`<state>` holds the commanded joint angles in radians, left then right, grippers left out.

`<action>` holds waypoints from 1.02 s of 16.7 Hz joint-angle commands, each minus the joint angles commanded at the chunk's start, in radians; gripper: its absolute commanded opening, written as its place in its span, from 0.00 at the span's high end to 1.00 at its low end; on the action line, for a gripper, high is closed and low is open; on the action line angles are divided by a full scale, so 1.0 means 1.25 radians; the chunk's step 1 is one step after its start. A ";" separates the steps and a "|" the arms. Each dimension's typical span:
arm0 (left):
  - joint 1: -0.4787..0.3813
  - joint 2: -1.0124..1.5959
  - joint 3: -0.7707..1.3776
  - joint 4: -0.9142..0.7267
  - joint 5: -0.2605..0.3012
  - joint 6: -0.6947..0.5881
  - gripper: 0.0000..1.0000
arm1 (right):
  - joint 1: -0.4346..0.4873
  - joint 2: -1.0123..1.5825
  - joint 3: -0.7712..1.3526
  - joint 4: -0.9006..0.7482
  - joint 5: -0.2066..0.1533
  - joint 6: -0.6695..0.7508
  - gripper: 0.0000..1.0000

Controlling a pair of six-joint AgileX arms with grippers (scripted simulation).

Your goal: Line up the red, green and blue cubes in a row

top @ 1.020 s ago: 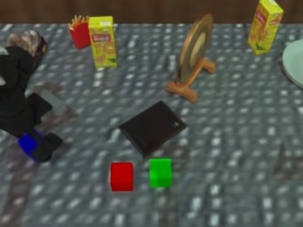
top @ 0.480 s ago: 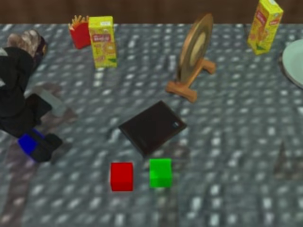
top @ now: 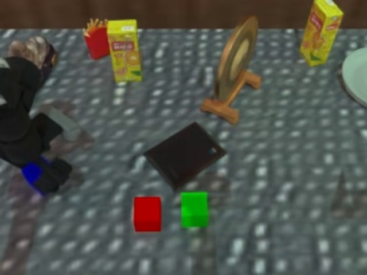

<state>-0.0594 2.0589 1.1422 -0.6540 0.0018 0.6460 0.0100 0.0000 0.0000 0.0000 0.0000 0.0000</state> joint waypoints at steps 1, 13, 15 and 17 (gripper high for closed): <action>0.000 0.000 0.000 0.000 0.000 0.000 0.90 | 0.000 0.000 0.000 0.000 0.000 0.000 0.00; -0.002 -0.036 0.016 -0.036 0.013 -0.007 1.00 | 0.000 0.000 0.000 0.000 0.000 0.000 0.00; -0.001 -0.056 0.039 -0.084 0.014 -0.005 1.00 | 0.000 0.000 0.000 0.000 0.000 0.000 0.00; 0.005 -0.086 0.070 -0.151 0.013 -0.007 1.00 | 0.000 0.000 0.000 0.000 0.000 0.000 0.00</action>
<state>-0.0527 1.9519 1.2295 -0.8433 0.0186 0.6369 0.0100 0.0000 0.0000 0.0000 0.0000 0.0000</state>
